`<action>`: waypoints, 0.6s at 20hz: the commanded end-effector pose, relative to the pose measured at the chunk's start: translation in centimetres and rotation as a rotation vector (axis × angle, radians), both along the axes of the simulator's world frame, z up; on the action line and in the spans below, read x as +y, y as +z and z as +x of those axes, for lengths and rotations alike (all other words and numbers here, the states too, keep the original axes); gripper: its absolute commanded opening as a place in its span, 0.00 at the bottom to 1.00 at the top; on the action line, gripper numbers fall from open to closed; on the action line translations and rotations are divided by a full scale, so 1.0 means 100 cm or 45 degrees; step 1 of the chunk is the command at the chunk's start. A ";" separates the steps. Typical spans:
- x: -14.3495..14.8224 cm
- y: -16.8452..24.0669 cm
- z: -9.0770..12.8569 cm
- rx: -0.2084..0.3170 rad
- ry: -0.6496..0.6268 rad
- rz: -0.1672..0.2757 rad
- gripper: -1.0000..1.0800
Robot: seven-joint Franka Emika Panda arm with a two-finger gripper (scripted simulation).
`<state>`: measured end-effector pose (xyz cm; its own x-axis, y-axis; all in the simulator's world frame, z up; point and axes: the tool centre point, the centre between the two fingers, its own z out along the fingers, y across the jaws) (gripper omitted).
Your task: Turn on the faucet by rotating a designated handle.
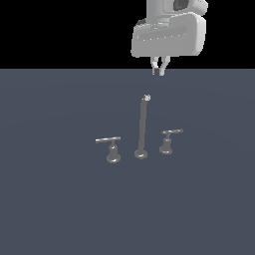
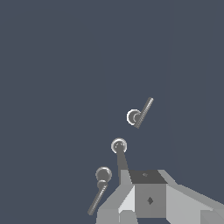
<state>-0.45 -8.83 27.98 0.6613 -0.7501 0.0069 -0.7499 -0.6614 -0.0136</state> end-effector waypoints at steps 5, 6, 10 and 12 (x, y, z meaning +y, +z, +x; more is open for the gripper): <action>-0.027 -0.066 0.023 0.007 -0.225 0.001 0.00; -0.031 -0.077 0.026 0.008 -0.259 0.001 0.00; -0.047 -0.117 0.033 0.012 -0.385 0.001 0.00; -0.053 -0.134 0.035 0.014 -0.438 0.001 0.00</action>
